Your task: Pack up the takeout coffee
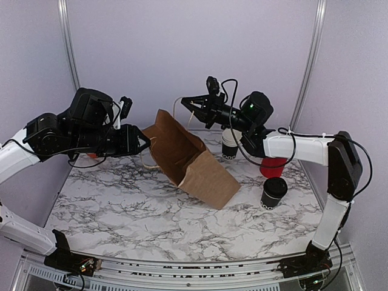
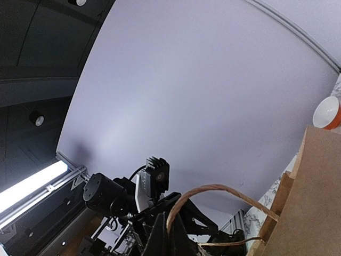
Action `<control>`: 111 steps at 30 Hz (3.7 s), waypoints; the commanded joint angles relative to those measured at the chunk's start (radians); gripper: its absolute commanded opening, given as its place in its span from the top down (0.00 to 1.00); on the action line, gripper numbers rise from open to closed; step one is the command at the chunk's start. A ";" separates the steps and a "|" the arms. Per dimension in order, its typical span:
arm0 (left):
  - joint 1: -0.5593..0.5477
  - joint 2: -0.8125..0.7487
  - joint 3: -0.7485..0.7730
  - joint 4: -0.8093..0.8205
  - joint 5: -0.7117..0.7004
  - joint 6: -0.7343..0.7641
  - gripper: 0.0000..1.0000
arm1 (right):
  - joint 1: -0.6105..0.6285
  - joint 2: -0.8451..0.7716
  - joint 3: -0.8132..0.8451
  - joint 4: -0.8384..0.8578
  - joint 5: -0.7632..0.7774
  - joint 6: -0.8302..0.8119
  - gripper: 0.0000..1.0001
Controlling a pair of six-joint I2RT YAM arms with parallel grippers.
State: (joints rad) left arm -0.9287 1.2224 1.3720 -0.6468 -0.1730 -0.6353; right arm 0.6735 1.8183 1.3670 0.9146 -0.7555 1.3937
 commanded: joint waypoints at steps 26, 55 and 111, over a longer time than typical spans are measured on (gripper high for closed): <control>0.004 -0.065 -0.092 0.096 0.054 -0.011 0.64 | -0.009 -0.052 0.053 -0.059 -0.001 -0.058 1.00; 0.241 0.064 0.179 0.023 0.224 0.144 1.00 | 0.001 -0.321 -0.017 -0.821 0.221 -0.593 0.83; 0.557 -0.435 -0.374 0.001 0.139 -0.048 0.03 | 0.052 -0.088 0.153 -1.207 0.753 -1.112 0.11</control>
State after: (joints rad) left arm -0.3767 0.8272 1.0813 -0.6346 0.1299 -0.5220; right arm 0.7197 1.6680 1.4715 -0.3904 0.0357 0.2935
